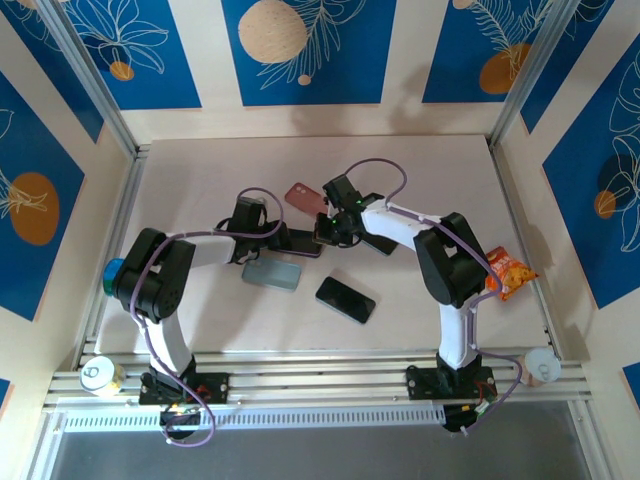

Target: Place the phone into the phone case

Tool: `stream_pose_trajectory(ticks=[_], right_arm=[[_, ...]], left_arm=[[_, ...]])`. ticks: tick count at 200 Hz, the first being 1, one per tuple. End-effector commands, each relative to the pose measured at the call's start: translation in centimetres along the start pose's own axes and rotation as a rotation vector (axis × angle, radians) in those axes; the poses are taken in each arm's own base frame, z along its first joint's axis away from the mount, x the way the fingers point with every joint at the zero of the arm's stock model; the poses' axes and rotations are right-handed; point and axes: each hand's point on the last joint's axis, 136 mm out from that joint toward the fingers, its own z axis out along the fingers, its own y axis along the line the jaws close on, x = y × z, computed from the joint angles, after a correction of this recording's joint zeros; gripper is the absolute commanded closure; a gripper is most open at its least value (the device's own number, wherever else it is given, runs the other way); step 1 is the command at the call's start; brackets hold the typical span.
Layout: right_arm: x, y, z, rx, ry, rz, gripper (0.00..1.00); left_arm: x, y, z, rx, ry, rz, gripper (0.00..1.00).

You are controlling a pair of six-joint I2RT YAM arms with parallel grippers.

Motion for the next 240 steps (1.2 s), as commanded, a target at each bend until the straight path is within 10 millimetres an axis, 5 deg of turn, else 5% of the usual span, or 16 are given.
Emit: stream_pose_trajectory(ticks=[1,186,240], right_arm=[[1.0,0.6,-0.8,-0.032,0.013,-0.010,1.00],[4.6,-1.6,3.3,0.044,0.126,0.016,1.00],[2.5,0.5,0.3,-0.018,0.036,-0.012,1.00]], left_arm=[[1.3,-0.6,-0.5,-0.009,0.060,0.014,0.47],[2.5,0.4,-0.2,-0.047,0.106,0.031,0.47],[2.3,0.5,-0.5,-0.054,0.099,0.034,0.47]])
